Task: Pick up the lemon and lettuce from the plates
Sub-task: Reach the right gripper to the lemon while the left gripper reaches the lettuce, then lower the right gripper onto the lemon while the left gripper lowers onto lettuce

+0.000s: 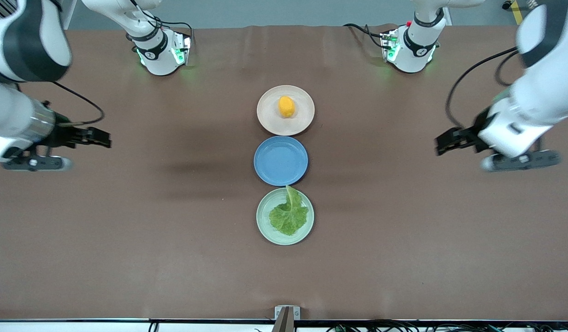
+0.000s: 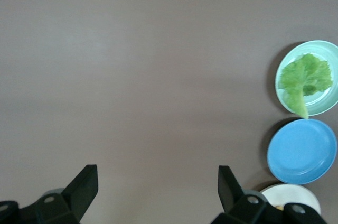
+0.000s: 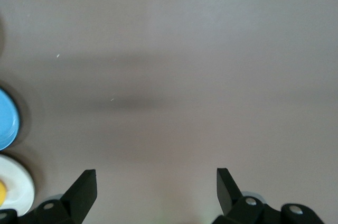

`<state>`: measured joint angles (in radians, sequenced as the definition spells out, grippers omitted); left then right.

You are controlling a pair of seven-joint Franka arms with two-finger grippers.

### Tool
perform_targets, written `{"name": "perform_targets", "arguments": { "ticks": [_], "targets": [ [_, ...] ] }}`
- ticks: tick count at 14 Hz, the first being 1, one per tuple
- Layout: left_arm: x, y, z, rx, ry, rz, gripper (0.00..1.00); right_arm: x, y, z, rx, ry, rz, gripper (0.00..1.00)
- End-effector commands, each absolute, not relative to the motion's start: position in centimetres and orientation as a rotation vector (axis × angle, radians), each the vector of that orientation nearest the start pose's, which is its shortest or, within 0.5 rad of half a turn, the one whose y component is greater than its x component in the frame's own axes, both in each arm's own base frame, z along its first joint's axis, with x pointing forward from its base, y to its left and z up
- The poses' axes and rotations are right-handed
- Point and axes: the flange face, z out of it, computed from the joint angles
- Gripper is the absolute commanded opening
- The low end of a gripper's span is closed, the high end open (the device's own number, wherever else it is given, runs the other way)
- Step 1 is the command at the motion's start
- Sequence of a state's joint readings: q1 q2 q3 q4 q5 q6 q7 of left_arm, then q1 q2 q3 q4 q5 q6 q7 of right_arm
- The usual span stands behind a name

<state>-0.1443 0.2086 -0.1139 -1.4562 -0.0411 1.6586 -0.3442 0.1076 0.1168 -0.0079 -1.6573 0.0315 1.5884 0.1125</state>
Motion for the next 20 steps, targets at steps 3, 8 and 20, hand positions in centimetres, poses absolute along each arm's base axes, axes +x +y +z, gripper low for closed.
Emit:
{"name": "perform_targets", "arguments": {
  "ticks": [3, 8, 20],
  "targets": [
    [62.1, -26.0, 49.3, -3.223, -0.346, 0.006, 1.0, 52.9, 22.4, 54.2, -3.076, 0.057, 0.267, 1.0],
    [62.6, -36.8, 40.3, -3.298, -0.637, -0.161, 1.0, 43.6, 39.1, 48.8, -3.033, 0.177, 0.213, 1.0],
    [61.1, -47.0, 23.9, -3.302, -0.962, -0.093, 1.0, 29.4, 51.7, 26.5, -3.167, 0.158, 0.0, 1.0]
  ]
}}
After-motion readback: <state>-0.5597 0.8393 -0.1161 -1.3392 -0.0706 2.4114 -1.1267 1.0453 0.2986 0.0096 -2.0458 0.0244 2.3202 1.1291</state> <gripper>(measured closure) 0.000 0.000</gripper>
